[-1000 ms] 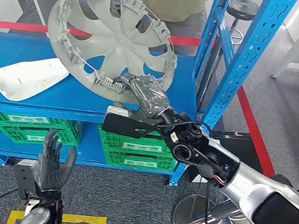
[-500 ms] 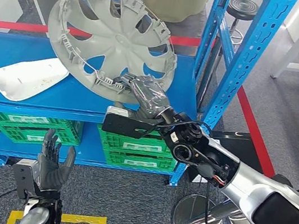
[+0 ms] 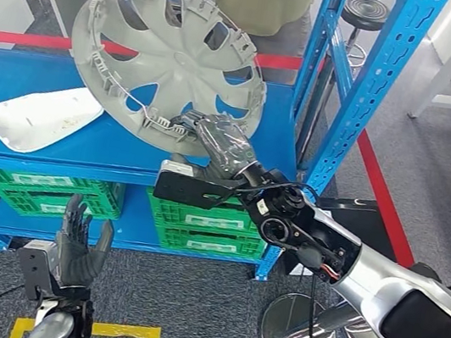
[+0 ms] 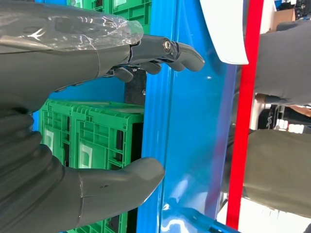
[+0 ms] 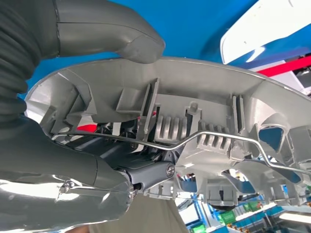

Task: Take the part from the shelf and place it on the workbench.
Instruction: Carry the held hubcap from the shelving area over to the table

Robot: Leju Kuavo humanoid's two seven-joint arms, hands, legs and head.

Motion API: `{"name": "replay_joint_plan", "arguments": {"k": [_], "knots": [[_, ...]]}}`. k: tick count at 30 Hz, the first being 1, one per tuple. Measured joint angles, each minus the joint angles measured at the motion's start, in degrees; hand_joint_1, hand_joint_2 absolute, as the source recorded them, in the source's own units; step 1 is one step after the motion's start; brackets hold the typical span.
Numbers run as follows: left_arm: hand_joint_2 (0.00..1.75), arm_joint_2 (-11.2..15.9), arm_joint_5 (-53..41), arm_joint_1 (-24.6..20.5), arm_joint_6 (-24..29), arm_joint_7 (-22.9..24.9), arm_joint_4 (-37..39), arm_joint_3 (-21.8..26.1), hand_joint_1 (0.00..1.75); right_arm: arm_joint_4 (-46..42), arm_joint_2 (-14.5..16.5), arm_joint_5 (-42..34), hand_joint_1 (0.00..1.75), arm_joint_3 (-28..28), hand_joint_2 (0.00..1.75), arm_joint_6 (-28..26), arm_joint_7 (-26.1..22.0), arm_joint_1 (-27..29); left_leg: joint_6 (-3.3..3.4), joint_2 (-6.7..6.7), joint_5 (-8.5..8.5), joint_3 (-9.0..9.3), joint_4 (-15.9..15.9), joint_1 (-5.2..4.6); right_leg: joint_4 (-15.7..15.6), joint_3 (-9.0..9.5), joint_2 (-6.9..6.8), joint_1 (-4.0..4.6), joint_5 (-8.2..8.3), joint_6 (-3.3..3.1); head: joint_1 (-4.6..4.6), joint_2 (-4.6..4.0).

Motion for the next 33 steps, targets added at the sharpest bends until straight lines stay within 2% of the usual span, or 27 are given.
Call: {"name": "replay_joint_plan", "arguments": {"k": [3,5,6,8,9,10,11,12,13,14,15,16,17,19,21,23,24,25,26,27,28,30,31,32,33], "knots": [[1.75,0.06,-0.01,-0.03,0.01,0.01,-0.08,0.0,0.0,-0.01,0.01,0.0,1.75,0.02,1.75,0.0,-0.01,0.0,0.33,-0.03,0.02,-0.05,-0.14,0.02,-0.17,0.08,-0.11,-0.02,0.03,0.23,-0.14,0.0],[1.75,0.07,-0.02,-0.09,0.01,0.0,-0.24,0.0,0.0,-0.01,0.01,0.0,1.75,-0.03,1.75,0.01,0.0,-0.05,0.74,-0.19,0.38,0.41,-1.02,0.35,1.17,-0.44,-0.23,0.0,-0.94,0.4,-0.02,0.0],[1.75,0.05,-0.02,-0.15,0.01,0.0,-0.33,0.0,0.0,-0.01,0.01,0.01,1.75,-0.05,1.75,0.02,0.0,-0.09,0.94,-0.31,0.57,0.66,-1.44,0.55,3.6,-1.55,-0.23,0.04,-2.3,0.47,0.19,0.0],[1.75,0.03,0.01,-0.23,0.01,0.02,-0.4,0.0,0.0,0.0,-0.01,0.08,1.75,-0.05,1.75,0.02,-0.04,-0.07,1.08,-0.71,0.65,0.79,-1.61,0.67,11.8,-5.53,-0.19,0.02,-5.9,0.54,0.74,0.0],[1.75,0.02,0.04,-0.21,0.01,0.03,-0.41,0.0,0.0,0.0,-0.01,0.15,1.75,-0.03,1.75,0.02,-0.05,0.0,1.08,-0.99,0.63,0.8,-1.58,0.69,15.69,-7.55,-0.18,0.02,-7.17,0.62,0.96,0.0],[1.75,0.02,0.08,-0.17,0.01,0.05,-0.41,0.0,0.0,0.0,-0.02,0.22,1.75,0.01,1.75,0.02,-0.06,0.14,1.01,-1.38,0.56,0.83,-1.52,0.77,17.91,-8.89,-0.19,-0.03,-7.34,0.7,1.05,0.0],[1.75,0.02,0.13,-0.14,0.01,0.08,-0.41,0.0,0.0,0.01,-0.08,0.27,1.75,0.05,1.75,0.02,-0.04,0.27,0.85,-1.82,0.44,0.87,-1.4,0.91,17.83,-9.22,-0.19,-0.11,-6.37,0.76,1.14,0.0],[1.75,0.01,0.16,-0.12,0.01,0.1,-0.41,0.0,0.0,0.01,-0.14,0.3,1.75,0.08,1.75,0.01,-0.01,0.37,0.57,-2.4,0.24,0.92,-1.17,1.1,15.46,-8.46,-0.1,-0.26,-4.39,0.83,1.27,0.0],[1.75,0.0,0.19,-0.12,0.01,0.13,-0.41,0.0,0.0,0.01,-0.2,0.3,1.75,0.09,1.75,-0.01,0.02,0.46,0.17,-3.0,-0.08,0.97,-0.79,1.35,11.52,-6.97,0.25,-0.49,-1.83,0.97,1.44,0.0],[1.75,-0.01,0.2,-0.12,0.01,0.13,-0.41,0.0,0.0,0.03,-0.27,0.28,1.75,0.08,1.75,-0.03,0.04,0.52,-0.32,-3.52,-0.46,0.84,-0.38,1.54,7.77,-5.38,1.25,-0.73,-0.17,1.21,1.63,0.0],[1.75,0.0,0.24,-0.18,0.01,0.16,-0.42,-0.01,0.0,0.02,-0.31,0.25,1.75,0.08,1.75,-0.07,0.02,0.55,-0.8,-4.05,-0.77,0.56,0.26,1.64,4.79,-4.16,2.37,-0.93,0.8,1.34,1.73,0.0],[1.75,0.01,0.26,-0.25,0.0,0.16,-0.44,-0.03,0.0,0.01,-0.35,0.25,1.75,0.09,1.75,-0.11,0.01,0.63,-1.27,-4.45,-0.94,0.19,0.64,1.77,3.28,-3.53,3.28,-0.97,1.01,1.35,1.75,0.0],[1.75,0.01,0.3,-0.3,0.0,0.17,-0.46,-0.06,0.0,0.0,-0.38,0.27,1.75,0.11,1.75,-0.13,0.01,0.71,-1.67,-4.88,-0.94,-0.21,0.84,1.85,3.09,-3.44,3.8,-0.87,0.54,1.18,1.68,0.0],[1.75,0.02,0.34,-0.3,-0.01,0.16,-0.5,-0.13,0.0,-0.04,-0.39,0.49,1.75,0.14,1.75,-0.14,0.17,0.86,-2.36,-5.42,-0.81,-0.57,0.76,2.12,3.21,-3.47,2.97,-0.61,0.43,0.25,1.46,0.0],[1.75,0.04,0.37,-0.3,-0.01,0.17,-0.51,-0.15,0.0,-0.04,-0.4,0.74,1.75,0.07,1.75,-0.13,0.46,0.94,-2.77,-3.44,-1.9,-1.7,2.95,1.98,3.01,-3.18,1.79,-0.53,0.36,-0.74,0.78,0.0],[1.75,0.04,0.37,-0.39,-0.01,0.17,-0.52,-0.16,0.0,-0.03,-0.44,0.89,1.75,-0.02,1.75,-0.13,0.56,1.02,-2.82,-0.81,-4.79,-5.45,10.08,1.63,2.89,-3.0,0.55,-0.25,0.24,-1.45,-0.19,0.0],[1.75,0.04,0.38,-0.4,-0.01,0.17,-0.52,-0.17,0.0,-0.03,-0.45,0.93,1.75,-0.04,1.75,-0.13,0.54,1.07,-2.76,-0.35,-6.29,-7.88,14.41,1.53,2.89,-2.97,-0.07,-0.03,0.14,-1.69,-0.54,0.0],[1.75,0.03,0.39,-0.37,-0.01,0.17,-0.52,-0.2,0.0,-0.04,-0.46,0.95,1.75,-0.03,1.75,-0.13,0.54,1.15,-2.64,-0.2,-7.1,-9.87,17.67,1.46,2.89,-2.9,-0.71,0.23,0.04,-1.86,-0.72,0.01],[1.75,0.04,0.41,-0.34,-0.01,0.17,-0.52,-0.24,0.0,-0.04,-0.48,0.96,1.75,-0.03,1.75,-0.13,0.57,1.25,-2.4,-0.13,-6.85,-10.94,18.98,1.38,2.9,-2.77,-1.36,0.49,-0.08,-2.02,-0.82,0.01],[1.75,0.04,0.42,-0.33,-0.01,0.17,-0.52,-0.28,0.0,-0.04,-0.49,0.96,1.75,-0.03,1.75,-0.13,0.63,1.35,-2.04,0.03,-5.47,-10.69,17.73,1.22,2.9,-2.58,-2.01,0.72,-0.23,-2.14,-0.88,0.01],[1.75,0.05,0.43,-0.33,-0.01,0.17,-0.52,-0.32,0.0,-0.04,-0.51,0.96,1.75,-0.04,1.75,-0.13,0.71,1.44,-1.54,0.6,-3.23,-9.23,14.24,0.94,2.89,-2.32,-2.65,0.93,-0.39,-2.22,-0.91,0.01],[1.75,0.03,0.43,-0.42,-0.02,0.17,-0.53,-0.36,0.0,-0.07,-0.53,0.96,1.75,-0.1,1.75,-0.1,0.82,1.49,-0.39,3.13,0.54,-5.34,5.64,0.0,2.86,-1.88,-3.76,1.35,-0.74,-2.11,-0.93,0.0],[1.75,0.01,0.43,-0.49,-0.03,0.17,-0.54,-0.38,0.0,-0.08,-0.54,0.96,1.75,-0.16,1.75,-0.08,0.84,1.48,0.03,3.95,1.39,-4.16,3.01,-0.43,2.82,-1.75,-4.23,1.51,-0.89,-1.96,-0.91,0.0],[1.75,0.0,0.44,-0.56,-0.03,0.18,-0.55,-0.41,0.0,-0.1,-0.55,0.96,1.75,-0.24,1.75,-0.06,0.84,1.46,0.27,4.2,1.54,-3.76,1.88,-0.73,2.76,-1.65,-4.72,1.65,-1.01,-1.77,-0.89,0.0],[1.75,-0.02,0.45,-0.6,-0.04,0.19,-0.56,-0.44,0.0,-0.11,-0.56,0.96,1.75,-0.3,1.75,-0.03,0.84,1.45,0.38,3.49,1.59,-3.8,1.79,-0.85,2.64,-1.52,-5.26,1.76,-1.1,-1.55,-0.85,0.0]]}}
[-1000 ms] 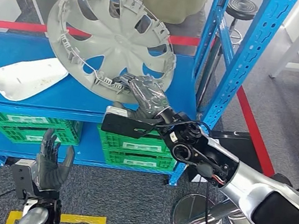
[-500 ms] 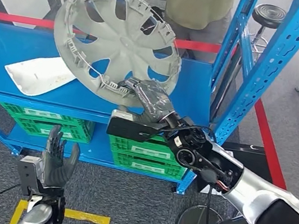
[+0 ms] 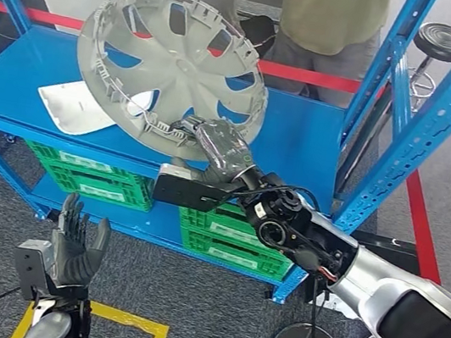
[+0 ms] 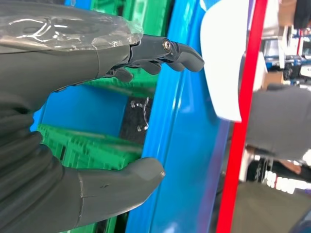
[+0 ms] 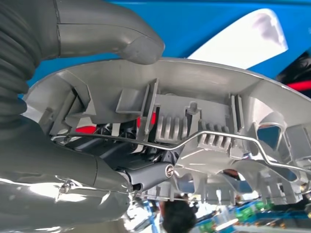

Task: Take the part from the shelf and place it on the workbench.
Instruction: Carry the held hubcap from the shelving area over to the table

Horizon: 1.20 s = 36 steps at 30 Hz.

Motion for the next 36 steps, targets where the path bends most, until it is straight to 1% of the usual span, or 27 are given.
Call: {"name": "replay_joint_plan", "arguments": {"k": [1,3,4,6,7,8,9,10,12,13,14,15,17,18,19,21,22,23,24,25,26,27,29,30,32,34,36], "knots": [[1.75,-0.01,0.04,-0.03,-0.04,0.01,-0.02,-0.02,0.0,-0.01,-0.01,0.0,1.75,-0.07,1.75,0.02,0.01,0.01,0.17,-0.81,0.11,0.04,-0.22,0.05,-0.08,0.15,-0.47,-0.04,-0.15,0.28,0.03,0.0],[1.75,-0.05,0.2,-0.1,-0.15,0.02,-0.04,-0.04,0.0,-0.02,-0.07,-0.02,1.75,-0.23,1.75,0.06,0.06,0.02,0.6,-2.15,0.37,0.27,-0.69,0.34,1.33,-0.21,0.66,-0.3,-1.47,0.87,0.21,0.0],[1.75,-0.11,0.28,-0.2,-0.26,0.02,-0.05,-0.07,0.0,-0.02,-0.15,-0.02,1.75,-0.33,1.75,0.09,0.09,0.03,0.84,-2.77,0.51,0.41,-0.91,0.51,3.77,-1.22,1.96,-0.44,-2.97,1.1,0.47,0.0],[1.75,-0.29,0.38,-0.37,-0.49,0.01,-0.04,-0.15,0.0,-0.02,-0.43,-0.03,1.75,-0.43,1.75,0.13,0.08,0.12,1.11,-4.14,0.59,0.43,-0.93,0.6,11.71,-4.86,4.24,-0.55,-6.67,1.33,1.13,0.01],[1.75,-0.38,0.4,-0.39,-0.64,0.0,-0.04,-0.18,0.0,-0.01,-0.56,-0.02,1.75,-0.43,1.75,0.14,0.08,0.23,1.16,-4.95,0.59,0.45,-0.91,0.6,15.28,-6.66,4.66,-0.56,-7.77,1.38,1.44,0.01],[1.75,-0.45,0.4,-0.38,-0.74,-0.02,-0.03,-0.2,0.0,-0.01,-0.65,-0.03,1.75,-0.43,1.75,0.15,0.08,0.37,1.18,-5.79,0.58,0.48,-0.86,0.59,17.06,-7.73,4.85,-0.56,-7.78,1.38,1.62,0.01],[1.75,-0.5,0.4,-0.37,-0.81,-0.03,-0.03,-0.2,0.0,0.0,-0.67,-0.03,1.75,-0.43,1.75,0.15,0.09,0.49,1.17,-6.69,0.55,0.54,-0.81,0.6,16.49,-7.75,4.98,-0.57,-6.61,1.32,1.78,0.01],[1.75,-0.53,0.39,-0.38,-0.85,-0.06,-0.03,-0.2,0.0,0.01,-0.71,-0.04,1.75,-0.43,1.75,0.16,0.1,0.59,1.13,-7.59,0.51,0.62,-0.73,0.61,13.61,-6.7,5.3,-0.59,-4.42,1.17,1.99,0.01],[1.75,-0.58,0.36,-0.42,-0.85,-0.13,-0.02,-0.23,0.0,0.02,-0.9,-0.04,1.75,-0.5,1.75,0.16,0.11,0.68,0.92,-9.26,0.37,0.57,-0.46,0.59,5.4,-3.47,7.74,-0.8,0.03,0.72,2.42,0.01],[1.75,-0.6,0.34,-0.48,-0.86,-0.16,-0.02,-0.29,0.0,0.02,-1.0,-0.03,1.75,-0.58,1.75,0.16,0.07,0.68,0.73,-9.94,0.36,0.35,-0.28,0.66,2.29,-2.28,9.05,-0.92,1.2,0.57,2.48,0.0],[1.75,-0.61,0.33,-0.53,-0.86,-0.19,-0.01,-0.38,0.0,0.02,-1.07,-0.01,1.75,-0.66,1.75,0.14,0.0,0.72,0.47,-10.59,0.43,0.05,-0.2,0.81,0.62,-1.68,9.99,-0.96,1.58,0.45,2.54,0.0],[1.75,-0.61,0.33,-0.54,-0.87,-0.22,-0.01,-0.46,0.0,0.02,-1.1,0.02,1.75,-0.72,1.75,0.12,-0.13,0.78,0.14,-11.24,0.56,-0.23,-0.27,0.98,0.21,-1.47,10.13,-0.92,1.37,0.37,2.57,0.01],[1.75,-0.55,0.31,-0.48,-0.86,-0.27,-0.01,-0.55,0.0,0.02,-1.08,0.07,1.75,-0.76,1.75,0.07,-0.4,0.94,-0.49,-12.21,0.72,-0.39,-0.47,1.05,-0.51,-0.87,8.64,-1.1,1.44,0.0,2.86,0.01],[1.75,-0.49,0.3,-0.44,-0.84,-0.34,-0.01,-0.56,0.0,0.02,-1.07,0.07,1.75,-0.83,1.75,-0.02,-0.51,1.04,-0.77,-11.25,0.31,-0.62,0.07,0.85,-0.92,-0.45,7.84,-1.32,1.52,-0.27,2.75,0.0],[1.75,-0.41,0.31,-0.46,-0.74,-0.42,-0.01,-0.57,0.0,0.03,-1.06,0.07,1.75,-0.92,1.75,-0.19,-0.61,1.12,-1.03,-9.52,-0.69,-1.47,1.87,0.66,-1.34,-0.08,6.99,-1.54,1.61,-0.54,2.38,0.0],[1.75,-0.29,0.32,-0.41,-0.51,-0.62,-0.01,-0.57,0.0,0.05,-1.07,0.07,1.75,-1.21,1.75,-0.74,-0.89,1.37,-1.57,-5.23,-3.94,-5.2,9.02,0.73,-1.62,0.21,5.42,-1.47,1.59,-0.86,1.4,0.01],[1.75,-0.24,0.34,-0.31,-0.38,-0.71,-0.01,-0.57,0.0,0.05,-1.08,0.04,1.75,-1.38,1.75,-1.15,-1.08,1.59,-1.82,-4.17,-5.28,-7.43,12.94,0.93,-1.62,0.23,4.58,-1.4,1.5,-0.94,1.03,0.01],[1.75,-0.19,0.36,-0.15,-0.28,-0.78,-0.01,-0.57,0.0,0.04,-1.08,-0.04,1.75,-1.55,1.75,-1.57,-1.29,1.97,-2.01,-3.66,-5.74,-8.94,15.43,1.1,-1.61,0.29,3.76,-1.36,1.37,-0.93,0.81,0.01],[1.75,-0.11,0.39,0.02,-0.2,-0.83,-0.01,-0.57,0.0,0.02,-1.09,-0.17,1.75,-1.74,1.75,-2.06,-1.45,2.55,-2.13,-3.4,-5.11,-9.29,15.65,1.22,-1.61,0.43,2.91,-1.36,1.2,-0.88,0.63,0.0],[1.75,0.0,0.44,0.16,-0.14,-0.87,-0.01,-0.57,0.0,0.0,-1.11,-0.37,1.75,-1.98,1.75,-2.58,-1.58,3.29,-2.17,-3.08,-3.56,-8.37,13.51,1.3,-1.59,0.64,2.1,-1.36,0.97,-0.78,0.46,0.0],[1.75,0.14,0.47,0.28,-0.11,-0.9,-0.01,-0.57,0.0,-0.02,-1.13,-0.6,1.75,-2.21,1.75,-3.06,-1.66,4.09,-2.12,-2.22,-1.45,-6.35,9.49,1.29,-1.56,0.95,1.33,-1.36,0.69,-0.6,0.32,0.0],[1.75,0.26,0.49,0.33,-0.1,-0.93,-0.01,-0.57,0.0,-0.03,-1.16,-0.77,1.75,-2.43,1.75,-3.47,-1.69,4.82,-1.98,-0.61,0.27,-4.13,5.09,1.09,-1.52,1.22,0.65,-1.23,0.38,-0.35,0.18,0.0],[1.75,0.4,0.48,0.36,-0.1,-1.0,-0.01,-0.57,0.0,-0.07,-1.24,-0.95,1.75,-2.82,1.75,-4.01,-1.73,5.76,-1.3,1.3,2.04,-1.39,-0.41,0.68,-1.42,1.6,-0.46,-0.76,-0.17,0.26,0.15,0.0],[1.75,0.42,0.46,0.37,-0.1,-1.01,-0.01,-0.57,0.0,-0.11,-1.27,-0.95,1.75,-3.0,1.75,-4.14,-1.77,6.06,-0.93,1.33,1.97,-1.18,-1.03,0.5,-1.44,1.75,-0.98,-0.55,-0.39,0.57,0.3,0.0],[1.75,0.45,0.42,0.44,-0.1,-1.03,-0.01,-0.57,0.0,-0.3,-1.31,-0.84,1.75,-3.35,1.75,-4.39,-1.85,6.59,-0.28,-0.33,1.92,-1.22,-1.02,0.58,-1.53,2.14,-1.86,-0.57,-0.87,1.19,0.75,0.0],[1.75,0.51,0.35,0.43,-0.1,-1.03,-0.02,-0.57,0.0,-0.51,-1.39,-0.47,1.75,-3.72,1.75,-4.5,-1.89,7.11,0.29,-1.79,1.93,-0.99,-1.23,0.81,0.64,1.57,-0.02,-0.94,-2.68,1.62,1.21,0.0],[1.75,0.44,0.3,0.37,-0.1,-1.01,-0.03,-0.57,0.0,-0.67,-1.53,0.05,1.75,-4.09,1.75,-4.35,-1.96,7.79,0.78,-3.22,1.91,-0.83,-1.34,0.93,7.86,-1.66,3.39,-1.08,-6.36,1.71,2.0,0.01]]}}
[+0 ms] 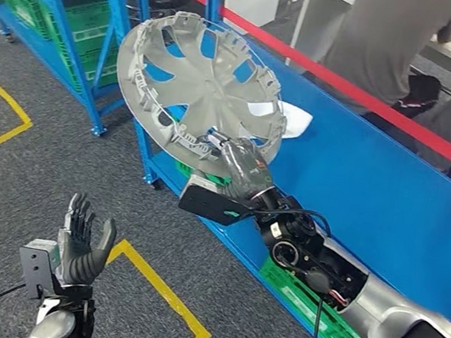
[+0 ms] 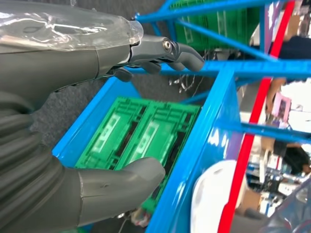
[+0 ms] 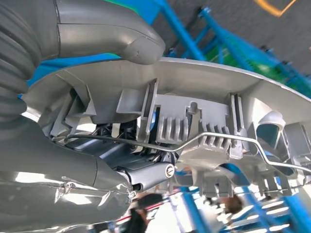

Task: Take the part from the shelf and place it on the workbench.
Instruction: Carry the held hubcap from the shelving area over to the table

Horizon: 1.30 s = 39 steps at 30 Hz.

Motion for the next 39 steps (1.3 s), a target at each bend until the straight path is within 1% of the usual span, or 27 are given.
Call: {"name": "replay_joint_plan", "arguments": {"k": [2,3,4,5,7,9,11,12,14,15,16,18,19,20,22,23,24,26,27,29,31,32,33,34,36,37,39], "knots": [[1.75,-0.08,0.0,0.03,0.0,0.03,0.0,0.0,0.0,-0.12,-0.09,0.36,1.75,-0.29,1.75,0.2,-0.1,0.76,0.24,-1.71,-0.06,0.05,0.04,-0.04,7.91,-4.19,1.4,0.06,-2.65,0.02,0.71,0.0],[1.75,-0.08,0.01,0.06,0.0,0.04,0.0,0.0,0.0,-0.16,-0.11,0.46,1.75,-0.39,1.75,0.28,-0.14,1.05,0.25,-2.68,-0.08,0.09,0.1,-0.05,9.38,-5.27,1.61,0.06,-2.44,0.0,0.97,-0.01],[1.75,-0.07,0.01,0.08,0.0,0.05,0.0,0.0,0.0,-0.19,-0.11,0.55,1.75,-0.48,1.75,0.36,-0.15,1.23,0.22,-3.7,-0.1,0.16,0.18,-0.03,8.3,-5.18,1.73,0.01,-0.97,-0.07,1.16,0.0],[1.75,-0.07,0.01,0.09,0.0,0.06,0.0,0.0,0.0,-0.2,-0.12,0.61,1.75,-0.54,1.75,0.44,-0.15,1.33,0.13,-4.73,-0.17,0.25,0.33,0.03,4.98,-4.03,2.12,-0.06,1.44,-0.18,1.36,0.01],[1.75,-0.09,0.0,0.09,0.08,0.07,0.0,0.0,0.0,-0.27,-0.15,0.75,1.75,-0.69,1.75,0.59,-0.2,1.39,-0.24,-6.54,-0.39,0.13,0.81,0.14,-3.47,-0.79,4.95,-0.46,5.85,-0.37,1.83,0.01],[1.75,-0.08,0.01,0.13,0.26,0.04,0.0,0.0,0.0,-0.48,-0.19,0.93,1.75,-0.9,1.75,0.75,-0.37,1.37,-0.88,-8.03,-0.36,-0.42,1.11,0.35,-7.53,0.76,7.22,-0.61,7.03,-0.45,1.91,-0.01],[1.75,-0.01,0.02,0.31,0.44,-0.02,-0.01,0.0,0.0,-0.78,-0.19,1.02,1.75,-1.01,1.75,0.97,-0.57,1.35,-1.66,-9.37,-0.04,-0.81,0.88,0.6,-7.96,1.12,6.38,-0.51,6.88,-0.8,1.81,-0.01],[1.75,0.04,0.01,0.44,0.52,-0.07,-0.04,0.0,0.0,-0.9,-0.17,1.02,1.75,-1.05,1.75,1.09,-0.63,1.35,-2.0,-8.72,-0.16,-0.98,1.07,0.53,-8.22,1.37,5.62,-0.55,7.01,-1.14,1.76,-0.01],[1.75,0.14,0.0,0.48,0.64,-0.13,-0.12,0.0,0.0,-1.14,-0.16,1.03,1.75,-1.22,1.75,1.23,-0.67,1.38,-2.57,-4.88,-2.07,-2.72,4.51,0.24,-8.73,1.83,4.0,-0.64,7.25,-1.77,0.99,-0.01],[1.75,0.15,0.0,0.46,0.69,-0.15,-0.14,0.0,0.0,-1.21,-0.16,1.03,1.75,-1.32,1.75,1.26,-0.68,1.39,-2.83,-2.47,-3.9,-4.56,8.26,0.17,-8.81,1.89,3.18,-0.43,7.25,-1.97,0.57,0.0],[1.75,0.17,0.01,0.44,0.74,-0.15,-0.15,0.0,0.0,-1.3,-0.16,1.04,1.75,-1.39,1.75,1.28,-0.7,1.39,-3.07,-1.09,-5.79,-6.76,12.61,0.22,-8.82,1.89,2.33,-0.27,7.19,-2.11,0.14,0.0],[1.75,0.17,0.01,0.55,0.8,-0.15,-0.15,0.0,0.0,-1.37,-0.16,1.04,1.75,-1.44,1.75,1.31,-0.71,1.4,-3.26,-0.27,-7.52,-9.76,18.37,0.31,-8.81,1.92,0.54,-0.05,7.02,-2.22,-0.34,0.0],[1.75,0.19,0.01,0.6,0.84,-0.15,-0.15,0.0,0.0,-1.42,-0.16,1.04,1.75,-1.44,1.75,1.32,-0.7,1.41,-3.19,-0.17,-6.76,-9.46,17.76,0.3,-8.81,1.97,-0.31,0.0,6.92,-2.22,-0.65,-0.01],[1.75,0.21,0.01,0.62,0.87,-0.15,-0.16,0.0,0.0,-1.48,-0.16,1.04,1.75,-1.44,1.75,1.32,-0.7,1.41,-2.98,0.15,-5.17,-7.89,14.79,0.22,-8.81,2.07,-1.11,0.06,6.8,-2.17,-0.93,-0.01],[1.75,0.25,0.01,0.56,0.91,-0.15,-0.23,0.0,0.0,-1.64,-0.16,1.04,1.75,-1.51,1.75,1.32,-0.7,1.4,-2.16,2.26,-1.8,-3.01,6.01,-0.36,-8.77,2.36,-2.48,0.32,6.45,-1.88,-1.35,-0.01],[1.75,0.26,0.0,0.52,0.92,-0.15,-0.29,0.0,0.0,-1.71,-0.16,1.04,1.75,-1.57,1.75,1.32,-0.7,1.39,-1.64,3.11,-0.86,-1.31,2.89,-0.74,-8.76,2.51,-3.07,0.47,6.26,-1.65,-1.36,-0.01],[1.75,0.28,0.0,0.49,0.92,-0.16,-0.34,0.0,0.0,-1.75,-0.16,1.04,1.75,-1.63,1.75,1.32,-0.72,1.38,-1.16,3.57,-0.53,-0.41,1.21,-1.09,-8.75,2.66,-3.6,0.59,6.06,-1.37,-1.28,-0.01],[1.75,0.35,0.0,0.51,0.92,-0.17,-0.38,0.0,0.0,-1.83,-0.15,1.04,1.75,-1.69,1.75,1.32,-0.75,1.37,-0.43,2.44,-0.52,-0.26,0.62,-1.35,-8.92,3.08,-4.75,0.64,5.75,-0.8,-1.05,0.0],[1.75,0.38,0.01,0.58,0.92,-0.17,-0.4,0.0,0.0,-1.9,-0.16,1.04,1.75,-1.73,1.75,1.32,-0.74,1.38,-0.16,1.81,-0.47,-0.09,0.39,-1.24,-8.8,3.24,-4.56,0.52,5.41,-0.5,-0.96,0.0],[1.75,0.39,-0.03,0.57,0.97,-0.18,-0.45,0.0,0.0,-2.04,-0.17,1.04,1.75,-1.84,1.75,1.32,-0.73,1.39,0.41,0.58,-0.31,0.42,-0.16,-0.88,-6.03,2.37,-2.11,0.2,3.43,-0.12,-0.61,0.0],[1.75,0.32,-0.07,0.54,1.01,-0.17,-0.46,0.0,0.0,-2.08,-0.19,1.04,1.75,-1.9,1.75,1.32,-0.79,1.45,0.8,-0.71,-0.32,0.7,-0.29,-0.74,1.81,-1.31,0.87,0.04,-0.25,0.05,0.34,-0.01],[1.75,0.28,-0.07,0.56,1.03,-0.16,-0.46,0.0,0.0,-2.08,-0.2,1.05,1.75,-1.9,1.75,1.33,-0.83,1.53,0.91,-1.44,-0.35,0.74,-0.26,-0.76,5.94,-3.48,1.39,0.05,-1.67,0.13,0.8,0.0],[1.75,0.25,-0.08,0.62,1.05,-0.16,-0.46,0.0,0.0,-2.11,-0.2,1.05,1.75,-1.9,1.75,1.35,-0.85,1.65,0.95,-2.27,-0.4,0.79,-0.2,-0.77,8.56,-5.06,1.59,0.05,-2.13,0.2,1.12,0.0],[1.75,0.22,-0.08,0.66,1.08,-0.15,-0.46,0.0,0.0,-2.17,-0.21,1.08,1.75,-1.9,1.75,1.39,-0.85,1.8,0.95,-3.16,-0.46,0.86,-0.11,-0.75,8.79,-5.54,1.66,0.01,-1.3,0.21,1.32,0.0],[1.75,0.15,-0.1,0.69,1.11,-0.15,-0.46,0.0,0.0,-2.38,-0.21,1.15,1.75,-1.89,1.75,1.47,-0.84,2.06,0.76,-5.06,-0.7,0.98,0.25,-0.62,2.54,-3.33,2.55,-0.18,3.27,0.09,1.77,-0.01],[1.75,0.1,-0.12,0.67,1.11,-0.14,-0.46,0.0,0.0,-2.48,-0.21,1.22,1.75,-1.91,1.75,1.49,-0.84,2.11,0.55,-5.94,-0.84,0.9,0.54,-0.58,-1.54,-1.67,3.98,-0.36,5.33,-0.02,2.0,-0.01],[1.75,0.02,-0.15,0.63,1.1,-0.06,-0.46,0.0,0.0,-2.72,-0.22,1.46,1.75,-1.94,1.75,1.5,-0.84,2.1,0.05,-7.51,-0.94,0.3,1.18,-0.38,-7.04,0.52,6.4,-0.6,7.12,-0.16,2.15,-0.01]]}}
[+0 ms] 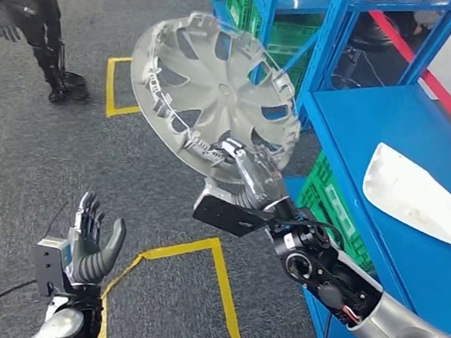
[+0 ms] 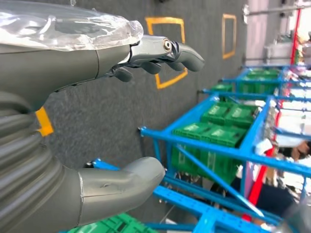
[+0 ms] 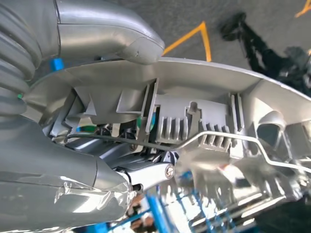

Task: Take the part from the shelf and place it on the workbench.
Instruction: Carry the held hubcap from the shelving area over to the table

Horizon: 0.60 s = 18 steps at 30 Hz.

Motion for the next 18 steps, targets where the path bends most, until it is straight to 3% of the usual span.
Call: {"name": "replay_joint_plan", "arguments": {"k": [1,3,5,7,9,10,11,12,14,15,16,18], "knots": [[1.75,-0.01,-0.01,0.02,-0.01,0.03,0.0,0.0,0.0,-0.18,0.0,0.16,1.75,-0.01,1.75,0.01,0.0,-0.01,-0.3,-0.7,0.09,-0.33,0.11,0.14,-0.63,0.3,0.34,0.02,-0.27,-0.1,-0.03,0.0],[1.75,0.01,0.0,0.17,-0.02,0.05,0.0,0.0,0.0,-0.72,0.01,0.45,1.75,-0.03,1.75,0.04,0.11,-0.03,-0.93,-1.47,0.27,-0.73,0.04,0.38,-1.06,0.64,-0.9,0.14,-0.23,-0.44,-0.07,0.0],[1.75,0.08,-0.02,0.21,-0.09,0.04,0.0,0.0,0.0,-1.39,-0.01,0.62,1.75,-0.17,1.75,0.08,0.59,-0.07,-1.55,1.74,-1.05,-1.87,2.22,0.09,-1.62,1.12,-2.45,0.07,-0.02,-1.08,-0.63,0.0],[1.75,0.1,-0.05,0.12,-0.31,0.04,0.0,0.0,0.0,-2.11,-0.08,0.84,1.75,-0.42,1.75,0.16,1.28,-0.09,-2.09,6.08,-4.4,-5.33,9.15,0.0,-1.89,1.34,-4.04,0.27,0.0,-1.62,-1.42,0.0],[1.75,0.06,-0.1,0.17,-0.56,0.04,0.0,0.0,0.0,-2.74,-0.22,1.05,1.75,-0.55,1.75,0.33,1.77,-0.09,-2.41,7.17,-6.92,-9.17,16.41,0.33,-1.88,1.37,-5.66,0.49,-0.15,-1.81,-1.86,0.0],[1.75,0.05,-0.14,0.22,-0.65,0.04,0.0,0.0,0.0,-2.98,-0.27,1.11,1.75,-0.56,1.75,0.44,1.93,-0.08,-2.47,7.27,-6.73,-9.76,17.37,0.44,-1.88,1.43,-6.48,0.52,-0.26,-1.81,-2.08,0.0],[1.75,0.07,-0.16,0.24,-0.68,0.04,0.0,0.0,0.0,-3.2,-0.31,1.16,1.75,-0.56,1.75,0.55,2.04,-0.08,-2.46,7.47,-5.49,-9.0,15.78,0.51,-1.88,1.54,-7.26,0.53,-0.39,-1.74,-2.35,0.0],[1.75,0.08,-0.17,0.24,-0.73,0.04,0.0,0.0,0.0,-3.4,-0.33,1.19,1.75,-0.57,1.75,0.65,2.11,-0.07,-2.39,8.04,-3.55,-7.05,12.03,0.53,-1.87,1.71,-7.98,0.53,-0.56,-1.62,-2.65,0.01],[1.75,0.08,-0.18,0.17,-0.8,0.05,0.0,0.0,0.0,-3.84,-0.38,1.2,1.75,-0.68,1.75,0.8,2.17,-0.15,-1.94,10.56,-0.51,-2.61,3.58,0.13,-1.87,2.08,-9.21,0.77,-0.97,-1.15,-3.23,0.01],[1.75,0.06,-0.18,0.13,-0.85,0.06,0.0,0.0,0.0,-4.03,-0.47,1.21,1.75,-0.8,1.75,0.87,2.2,-0.23,-1.56,11.3,0.09,-1.37,1.2,-0.11,-1.86,2.24,-9.7,0.93,-1.18,-0.86,-3.29,0.01],[1.75,0.04,-0.17,0.11,-0.88,0.07,0.0,0.0,0.0,-4.22,-0.57,1.22,1.75,-0.92,1.75,0.93,2.27,-0.32,-1.18,11.5,0.11,-0.93,0.25,-0.4,-1.87,2.4,-10.22,1.07,-1.37,-0.54,-3.22,0.01],[1.75,0.06,-0.17,0.18,-0.93,0.1,-0.02,0.0,0.0,-4.59,-0.8,1.24,1.75,-1.15,1.75,1.03,2.54,-0.44,-0.41,9.91,0.09,-0.87,0.13,-0.58,-1.96,2.8,-11.2,1.01,-1.79,0.09,-2.84,0.0]]}}
